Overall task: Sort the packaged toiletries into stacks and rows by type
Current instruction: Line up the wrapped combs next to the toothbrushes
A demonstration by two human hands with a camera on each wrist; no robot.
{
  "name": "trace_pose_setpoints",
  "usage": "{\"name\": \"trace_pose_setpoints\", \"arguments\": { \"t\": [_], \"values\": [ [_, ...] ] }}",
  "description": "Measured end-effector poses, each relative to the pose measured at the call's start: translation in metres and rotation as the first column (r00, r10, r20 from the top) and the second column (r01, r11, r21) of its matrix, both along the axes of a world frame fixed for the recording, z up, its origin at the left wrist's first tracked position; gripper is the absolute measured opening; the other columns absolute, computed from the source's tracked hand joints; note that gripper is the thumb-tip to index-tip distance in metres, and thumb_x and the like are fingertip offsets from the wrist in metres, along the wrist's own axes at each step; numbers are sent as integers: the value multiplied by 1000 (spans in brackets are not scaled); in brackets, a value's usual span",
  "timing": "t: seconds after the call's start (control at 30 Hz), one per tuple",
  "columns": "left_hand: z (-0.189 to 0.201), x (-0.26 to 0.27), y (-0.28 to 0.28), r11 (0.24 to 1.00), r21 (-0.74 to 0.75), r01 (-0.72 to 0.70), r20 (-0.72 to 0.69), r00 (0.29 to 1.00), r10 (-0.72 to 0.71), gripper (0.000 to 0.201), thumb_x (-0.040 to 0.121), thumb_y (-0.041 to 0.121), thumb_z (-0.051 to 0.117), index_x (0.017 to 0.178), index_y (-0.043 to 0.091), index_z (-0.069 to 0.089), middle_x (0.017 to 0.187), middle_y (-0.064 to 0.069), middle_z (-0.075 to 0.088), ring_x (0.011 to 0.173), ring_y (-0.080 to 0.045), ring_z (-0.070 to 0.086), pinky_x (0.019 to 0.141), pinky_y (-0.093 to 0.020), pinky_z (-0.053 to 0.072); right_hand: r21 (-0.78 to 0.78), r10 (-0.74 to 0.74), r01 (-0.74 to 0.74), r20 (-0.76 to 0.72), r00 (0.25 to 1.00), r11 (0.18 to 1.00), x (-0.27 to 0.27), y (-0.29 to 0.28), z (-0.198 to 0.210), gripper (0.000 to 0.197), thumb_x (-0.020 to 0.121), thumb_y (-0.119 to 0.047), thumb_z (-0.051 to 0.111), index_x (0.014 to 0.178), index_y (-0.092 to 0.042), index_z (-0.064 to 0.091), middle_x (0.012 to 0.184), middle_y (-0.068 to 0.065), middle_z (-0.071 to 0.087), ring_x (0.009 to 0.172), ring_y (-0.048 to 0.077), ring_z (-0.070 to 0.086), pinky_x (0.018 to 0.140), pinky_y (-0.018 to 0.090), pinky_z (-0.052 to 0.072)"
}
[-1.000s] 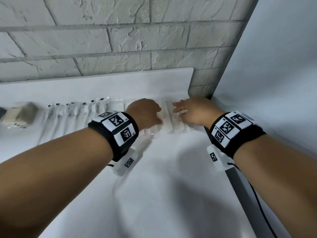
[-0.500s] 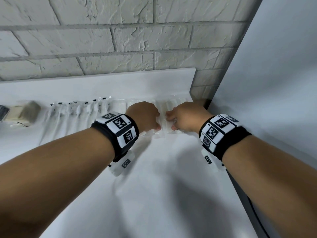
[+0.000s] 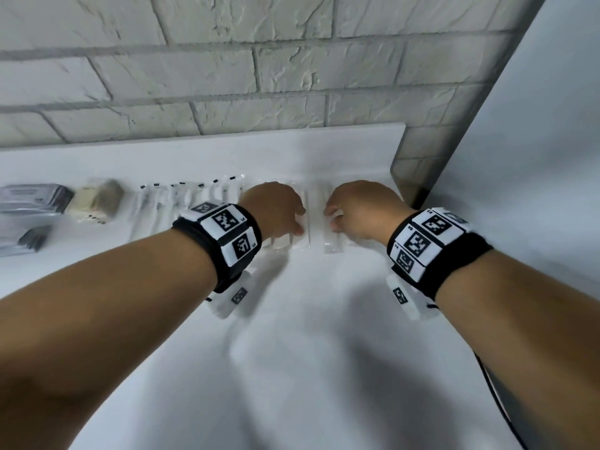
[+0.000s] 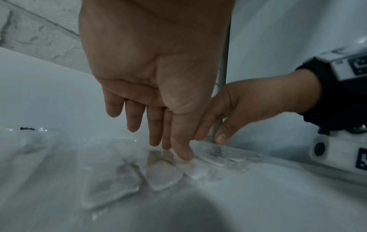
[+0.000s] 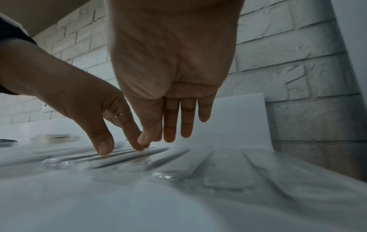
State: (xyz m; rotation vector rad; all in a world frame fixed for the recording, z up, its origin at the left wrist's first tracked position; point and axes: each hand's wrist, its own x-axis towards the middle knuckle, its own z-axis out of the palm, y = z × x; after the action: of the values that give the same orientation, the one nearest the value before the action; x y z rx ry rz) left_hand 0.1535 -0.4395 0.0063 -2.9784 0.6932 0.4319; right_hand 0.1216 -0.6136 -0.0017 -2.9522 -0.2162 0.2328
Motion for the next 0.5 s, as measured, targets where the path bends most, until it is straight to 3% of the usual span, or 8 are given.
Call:
{"name": "trace_pose_setpoints", "arguments": {
  "t": [0.1,0.17,0.27,0.37,0.5],
  "values": [
    [-5,-5,-2,1000,-26,11,19,1000,-11,51,81,48,64,129,36,56,132,8,56,124,-18,49,92,-28,39,-47,-3,2,-34,999,999,4,12,-2,22,80,-26,67,101,-28,71,112,-9,68,104,20,62,88,30,49],
    [-6,-6,-3,998,-56,9,33,999,-7,50,81,47,64,129,36,56,131,8,56,124,-18,49,92,-28,39,-86,-5,0,-57,998,996,3,14,-4,16,78,-26,70,93,-29,73,102,-8,70,97,22,64,82,31,51],
    [-8,-6,-4,997,-76,6,40,999,-3,49,80,46,65,128,35,58,131,10,58,123,-18,50,95,-29,39,-103,-2,-3,-50,999,995,3,14,-8,11,77,-28,71,87,-30,73,98,-9,70,89,21,64,72,26,45],
    [-8,-6,-4,997,-82,1,35,999,2,51,81,47,64,130,35,57,132,10,57,124,-18,50,95,-29,38,-98,9,-15,-58,998,995,4,13,-10,8,78,-26,70,83,-32,70,99,-9,69,91,21,64,70,26,41],
    [1,1,11,994,-102,-43,31,998,46,53,84,49,62,134,33,52,142,9,47,133,-18,39,105,-31,33,-53,-28,24,-65,997,998,6,7,-7,26,81,-26,67,106,-32,69,112,-15,67,104,14,61,81,26,44]
  ]
}}
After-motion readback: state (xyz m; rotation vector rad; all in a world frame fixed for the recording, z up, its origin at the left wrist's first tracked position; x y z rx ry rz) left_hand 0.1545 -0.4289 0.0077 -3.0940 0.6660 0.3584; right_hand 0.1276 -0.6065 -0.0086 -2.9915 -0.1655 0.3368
